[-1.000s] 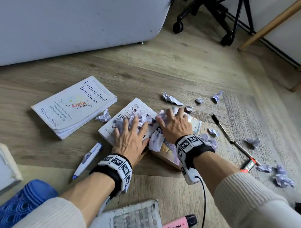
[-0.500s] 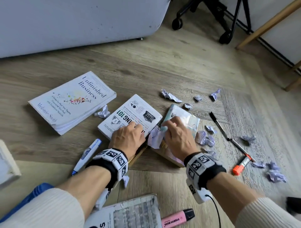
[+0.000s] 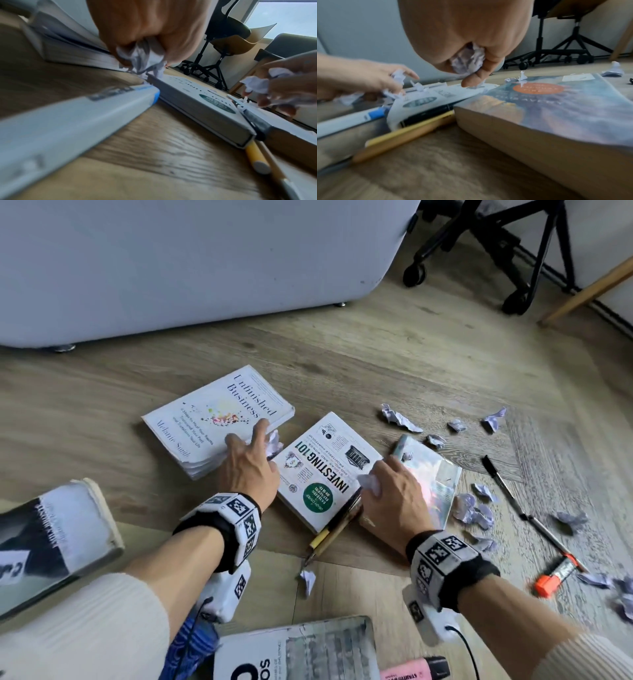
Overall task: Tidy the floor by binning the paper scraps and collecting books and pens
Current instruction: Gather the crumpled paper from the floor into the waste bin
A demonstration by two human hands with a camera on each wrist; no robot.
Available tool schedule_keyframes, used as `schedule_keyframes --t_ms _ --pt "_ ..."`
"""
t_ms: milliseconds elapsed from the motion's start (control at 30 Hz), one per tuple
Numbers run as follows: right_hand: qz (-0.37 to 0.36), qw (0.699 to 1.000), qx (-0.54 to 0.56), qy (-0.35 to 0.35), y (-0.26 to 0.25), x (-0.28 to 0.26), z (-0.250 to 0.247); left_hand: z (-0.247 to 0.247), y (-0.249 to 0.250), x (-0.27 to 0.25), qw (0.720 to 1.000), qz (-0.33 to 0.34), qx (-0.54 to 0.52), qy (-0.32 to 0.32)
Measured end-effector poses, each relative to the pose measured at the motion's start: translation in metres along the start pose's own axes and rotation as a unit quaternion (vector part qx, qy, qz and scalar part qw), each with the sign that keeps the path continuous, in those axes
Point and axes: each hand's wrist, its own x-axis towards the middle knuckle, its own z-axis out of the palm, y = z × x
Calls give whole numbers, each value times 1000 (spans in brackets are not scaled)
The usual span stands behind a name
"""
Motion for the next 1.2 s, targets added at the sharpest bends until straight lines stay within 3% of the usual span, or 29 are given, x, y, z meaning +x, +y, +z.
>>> schedule_keyframes --t_ms 100,167,233,367,433,633,767,900,1033,1133,1200 --pt "158 986 35 50 15 16 -1 8 -8 6 996 72 41 -29" --pt "258 959 109 39 25 23 -6 14 -7 6 992 101 50 -54" --pt "295 941 165 -3 32 28 -8 16 -6 5 991 102 58 -71" --pt "236 965 110 -23 31 25 -9 15 -3 3 991 80 86 -65" --pt "199 975 34 -89 30 21 -5 16 -3 3 991 74 97 -57" --pt "107 969 -159 -157 37 15 5 13 -13 3 987 96 120 -49" --pt "59 978 -140 -145 34 13 3 7 -14 3 986 102 126 -50" --pt "140 986 -37 -87 27 13 -6 -2 -8 1 988 101 114 -14" --pt "226 970 65 -55 24 7 -22 -12 -6 3 992 69 99 22" --pt "218 971 89 -43 16 -2 -26 -17 -9 3 992 65 108 17" --pt "158 985 60 -27 12 -14 -21 -20 -9 1 991 72 109 11"
